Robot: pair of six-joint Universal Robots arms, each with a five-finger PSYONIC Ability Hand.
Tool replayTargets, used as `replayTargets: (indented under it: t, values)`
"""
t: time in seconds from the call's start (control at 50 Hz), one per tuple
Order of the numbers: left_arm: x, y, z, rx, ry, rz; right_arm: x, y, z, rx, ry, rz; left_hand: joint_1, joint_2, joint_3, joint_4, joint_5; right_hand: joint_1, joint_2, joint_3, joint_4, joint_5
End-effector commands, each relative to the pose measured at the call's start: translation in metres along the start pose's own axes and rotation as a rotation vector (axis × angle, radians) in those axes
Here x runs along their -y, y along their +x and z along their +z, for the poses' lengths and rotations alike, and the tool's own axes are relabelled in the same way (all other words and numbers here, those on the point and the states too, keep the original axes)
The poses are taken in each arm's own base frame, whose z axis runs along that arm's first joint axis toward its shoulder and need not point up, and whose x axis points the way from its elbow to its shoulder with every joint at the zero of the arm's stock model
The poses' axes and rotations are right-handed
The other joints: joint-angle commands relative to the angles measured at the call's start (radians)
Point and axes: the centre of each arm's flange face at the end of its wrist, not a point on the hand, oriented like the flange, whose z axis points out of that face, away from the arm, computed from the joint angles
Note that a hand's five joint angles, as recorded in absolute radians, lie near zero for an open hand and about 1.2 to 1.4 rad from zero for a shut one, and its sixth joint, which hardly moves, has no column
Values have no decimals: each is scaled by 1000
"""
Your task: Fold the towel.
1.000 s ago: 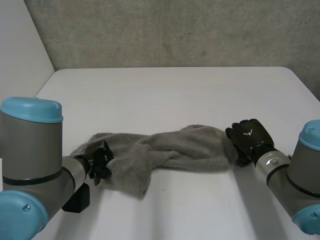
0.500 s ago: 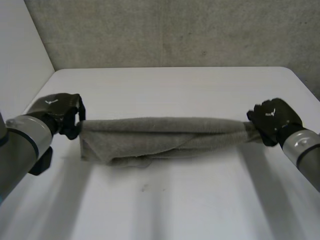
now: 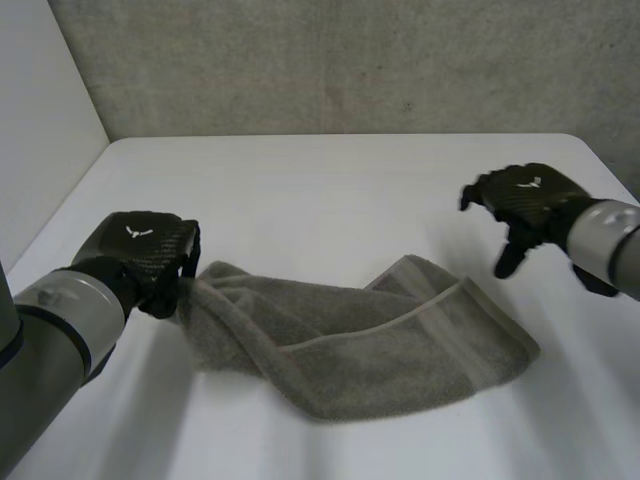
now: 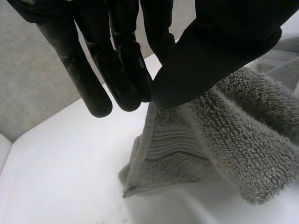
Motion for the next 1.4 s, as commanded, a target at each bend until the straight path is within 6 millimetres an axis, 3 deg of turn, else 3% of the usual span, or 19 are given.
replayTargets:
  t: [0.02,0.16,0.64,0.8,0.84,1.0,1.04,1.06,1.1,1.12,1.14,1.16,1.2,1.22,1.24,1.26,1.3,1.38,1.4]
  values:
    - [0,0,-14,-4,14,18,-9,-41,36,180,-52,-10,199,179,181,178,183,120,71,81,94,95]
    - [2,-2,-21,0,35,17,-41,-51,58,218,-157,-129,199,179,181,178,183,279,230,240,252,253]
    - [-14,3,-12,-13,-25,28,-83,-53,75,165,-161,-248,199,179,181,178,183,420,371,381,393,395]
    - [-20,3,-2,-10,-59,30,-83,-52,75,158,-165,-269,199,179,181,178,183,1049,1000,1010,1022,1024]
    - [-22,4,3,-12,-72,31,-80,-50,75,150,-156,-271,199,179,181,178,183,1050,1001,1011,1024,1025]
    - [-20,-7,50,33,-84,81,-42,-33,78,49,-46,-320,199,179,181,178,183,1050,1001,1011,1024,1025]
    - [3,-18,81,87,4,127,-11,-18,83,-56,75,-352,199,179,181,178,183,1050,1001,1011,1024,1025]
    - [4,-18,81,87,5,128,-10,-18,83,-57,75,-352,199,179,181,178,183,1050,1001,1011,1024,1025]
    - [22,-25,95,120,71,145,36,6,85,-228,260,-394,199,179,181,178,183,1050,1001,1011,1024,1025]
    - [54,-35,105,176,186,148,37,6,85,-229,261,-394,199,179,181,178,183,1050,1001,1011,1024,1025]
    - [88,-46,110,242,307,145,63,20,81,-336,369,-411,199,179,181,178,183,1050,1001,1011,1024,1025]
    - [89,-46,110,242,308,145,63,20,81,-337,370,-411,199,179,181,178,183,1050,1001,1011,1024,1025]
    - [158,-69,105,386,566,82,116,46,63,-555,601,-406,199,179,181,178,183,1050,1001,1011,1024,1025]
    - [159,-69,105,387,567,82,117,46,63,-556,602,-406,199,179,181,178,183,1050,1001,1011,1024,1025]
    - [186,-78,97,442,680,55,138,55,50,-639,709,-386,199,179,181,178,183,1050,1001,1011,1024,1025]
    - [186,-78,97,442,681,54,153,61,38,-692,791,-364,199,179,181,178,183,1050,1001,1011,1024,1025]
    - [214,-86,86,496,817,13,159,63,31,-710,831,-351,199,179,181,178,183,1050,1001,1011,1024,1025]
    - [207,-77,90,474,802,6,152,61,28,-683,810,-331,199,179,181,178,183,1050,1001,1011,1024,1025]
    - [193,-73,97,459,750,13,142,57,32,-657,768,-328,199,179,181,178,183,1050,1001,1011,1024,1025]
